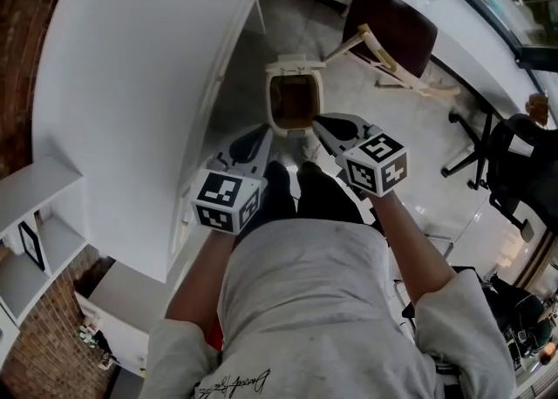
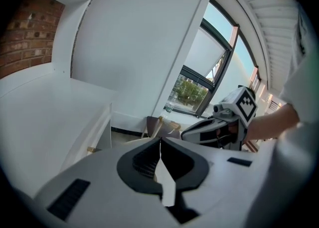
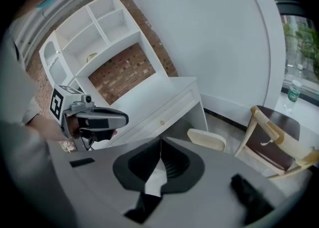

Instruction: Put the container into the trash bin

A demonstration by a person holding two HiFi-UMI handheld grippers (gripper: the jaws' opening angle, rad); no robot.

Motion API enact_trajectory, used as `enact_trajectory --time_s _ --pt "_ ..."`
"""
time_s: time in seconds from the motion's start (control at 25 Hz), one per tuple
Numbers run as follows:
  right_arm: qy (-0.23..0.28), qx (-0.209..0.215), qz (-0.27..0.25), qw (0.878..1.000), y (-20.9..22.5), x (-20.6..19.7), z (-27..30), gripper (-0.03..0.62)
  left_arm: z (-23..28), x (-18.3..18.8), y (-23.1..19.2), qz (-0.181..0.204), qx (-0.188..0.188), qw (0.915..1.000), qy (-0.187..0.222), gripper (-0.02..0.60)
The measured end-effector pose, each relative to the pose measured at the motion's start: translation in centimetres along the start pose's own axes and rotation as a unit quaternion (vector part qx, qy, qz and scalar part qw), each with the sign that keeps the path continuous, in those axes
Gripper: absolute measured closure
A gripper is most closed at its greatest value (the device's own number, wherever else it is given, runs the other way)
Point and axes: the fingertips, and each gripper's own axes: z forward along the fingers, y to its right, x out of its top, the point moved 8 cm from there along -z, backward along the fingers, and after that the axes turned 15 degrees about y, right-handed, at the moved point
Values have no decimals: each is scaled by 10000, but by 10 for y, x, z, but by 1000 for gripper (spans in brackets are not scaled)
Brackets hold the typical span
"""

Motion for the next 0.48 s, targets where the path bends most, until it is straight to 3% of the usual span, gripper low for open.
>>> enact_trajectory --time_s 0.48 --pt "520 410 87 9978 -19 44 -41 565 -13 36 25 122 -154 9991 369 563"
